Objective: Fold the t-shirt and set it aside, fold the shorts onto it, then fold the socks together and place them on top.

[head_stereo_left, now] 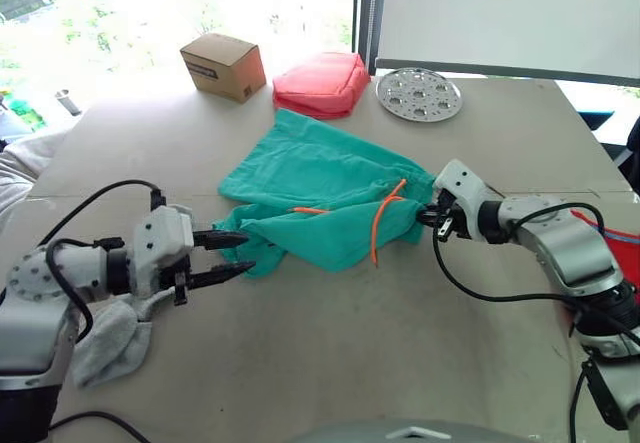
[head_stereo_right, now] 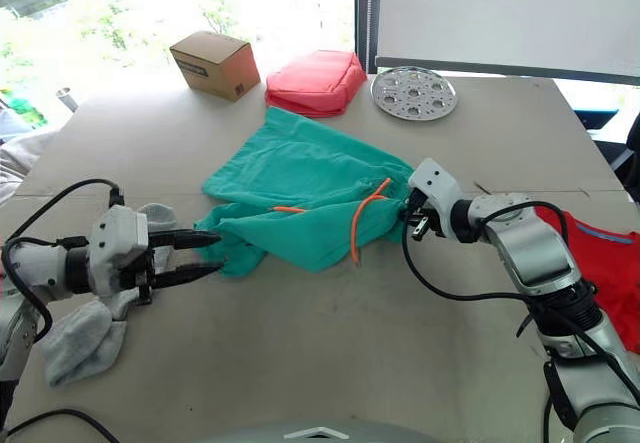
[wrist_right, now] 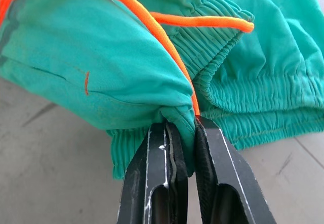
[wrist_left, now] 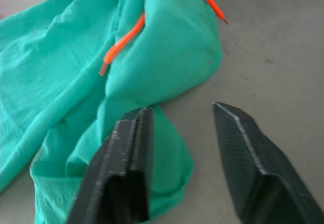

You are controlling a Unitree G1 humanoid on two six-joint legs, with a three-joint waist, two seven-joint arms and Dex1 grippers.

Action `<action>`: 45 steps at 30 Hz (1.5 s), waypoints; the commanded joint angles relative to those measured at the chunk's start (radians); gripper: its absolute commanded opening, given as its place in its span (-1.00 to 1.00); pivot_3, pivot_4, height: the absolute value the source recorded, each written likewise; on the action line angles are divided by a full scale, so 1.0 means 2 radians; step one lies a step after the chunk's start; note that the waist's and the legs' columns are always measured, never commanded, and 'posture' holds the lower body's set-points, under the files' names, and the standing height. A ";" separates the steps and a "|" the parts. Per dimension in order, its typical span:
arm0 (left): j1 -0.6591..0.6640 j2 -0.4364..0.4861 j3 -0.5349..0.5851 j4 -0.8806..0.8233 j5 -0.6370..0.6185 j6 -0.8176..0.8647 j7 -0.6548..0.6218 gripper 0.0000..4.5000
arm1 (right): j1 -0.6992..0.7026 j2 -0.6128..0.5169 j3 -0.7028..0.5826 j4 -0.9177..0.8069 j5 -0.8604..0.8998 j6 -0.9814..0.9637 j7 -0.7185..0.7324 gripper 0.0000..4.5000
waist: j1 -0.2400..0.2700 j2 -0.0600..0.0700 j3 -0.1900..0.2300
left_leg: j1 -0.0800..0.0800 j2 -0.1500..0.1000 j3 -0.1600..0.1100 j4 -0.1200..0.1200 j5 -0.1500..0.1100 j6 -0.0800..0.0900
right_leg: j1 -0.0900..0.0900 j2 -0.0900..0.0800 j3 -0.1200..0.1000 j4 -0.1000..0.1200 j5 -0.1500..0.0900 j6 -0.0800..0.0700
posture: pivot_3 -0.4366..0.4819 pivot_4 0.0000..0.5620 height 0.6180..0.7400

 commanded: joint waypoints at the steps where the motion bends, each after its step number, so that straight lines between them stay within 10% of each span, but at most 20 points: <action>1: 0.010 -0.018 0.006 -0.013 0.023 -0.062 0.017 0.61 | -0.013 0.005 -0.007 -0.006 0.007 -0.006 -0.006 -1.00 | 0.002 0.000 0.000 | 0.000 0.000 0.000 0.000 0.000 0.000 | 0.000 0.000 0.000 0.000 0.000 0.000 | -0.05 -0.47 0.98; 3: 0.019 -0.025 -0.007 -0.007 0.042 -0.092 0.020 0.99 | -0.013 0.008 -0.008 -0.008 0.009 -0.003 -0.008 -1.00 | 0.002 0.000 0.000 | 0.000 0.000 0.000 0.000 0.000 0.000 | 0.000 0.000 0.000 0.000 0.000 0.000 | -0.05 -0.47 0.98; 16: -0.105 -0.028 -0.141 0.227 0.168 -0.184 0.047 0.99 | -0.004 0.008 -0.014 -0.029 0.021 0.009 -0.028 -1.00 | 0.003 0.001 -0.001 | 0.000 -0.001 0.001 0.000 0.000 0.000 | 0.001 0.001 -0.001 0.000 0.001 0.002 | -0.05 -0.47 0.98; 23: -0.174 -0.019 -0.176 0.297 0.130 -0.142 -0.025 -0.38 | 0.017 -0.001 -0.025 -0.052 0.032 0.021 -0.038 -1.00 | 0.002 0.002 -0.002 | 0.005 -0.001 0.000 -0.001 0.000 0.000 | 0.005 0.001 -0.001 0.000 0.000 0.001 | -0.05 -0.47 0.98; 26: -0.183 0.001 -0.151 0.264 0.021 -0.002 -0.101 -0.97 | 0.022 -0.003 -0.035 -0.053 0.036 0.024 -0.045 -1.00 | -0.001 0.002 -0.002 | 0.005 0.000 0.000 -0.001 0.000 0.000 | 0.005 0.001 -0.001 0.000 0.000 0.001 | -0.05 -0.47 0.98; 30: -0.212 0.100 -0.109 0.229 -0.191 0.315 -0.171 -0.97 | 0.029 -0.022 -0.059 -0.042 0.039 0.021 -0.047 -1.00 | -0.005 0.000 -0.001 | 0.003 0.001 -0.001 -0.001 0.000 0.000 | 0.003 0.001 -0.001 0.001 0.001 0.002 | -0.05 -0.47 0.98; 33: -0.172 0.168 -0.112 0.223 -0.269 0.373 -0.175 -0.97 | 0.058 -0.051 -0.072 -0.063 0.061 0.032 -0.021 -1.00 | -0.008 0.001 0.000 | 0.003 0.002 -0.002 -0.001 0.000 0.000 | 0.003 0.002 -0.001 0.000 0.000 0.003 | -0.05 -0.47 0.98; 38: -0.063 0.211 -0.128 0.219 -0.268 0.306 -0.175 -0.97 | 0.151 -0.119 -0.063 -0.148 0.107 0.043 0.034 -1.00 | -0.009 0.004 0.000 | 0.004 0.001 0.000 -0.002 0.000 0.001 | 0.003 0.000 0.000 0.000 -0.002 0.002 | -0.05 -0.47 0.98; 45: -0.020 0.132 -0.116 0.234 -0.101 0.077 -0.139 -0.97 | 0.204 -0.128 -0.050 -0.184 0.074 -0.058 0.023 -1.00 | -0.004 0.001 -0.001 | 0.004 0.002 0.002 -0.002 0.000 0.000 | 0.003 0.000 0.001 -0.001 -0.002 0.001 | -0.05 -0.47 0.98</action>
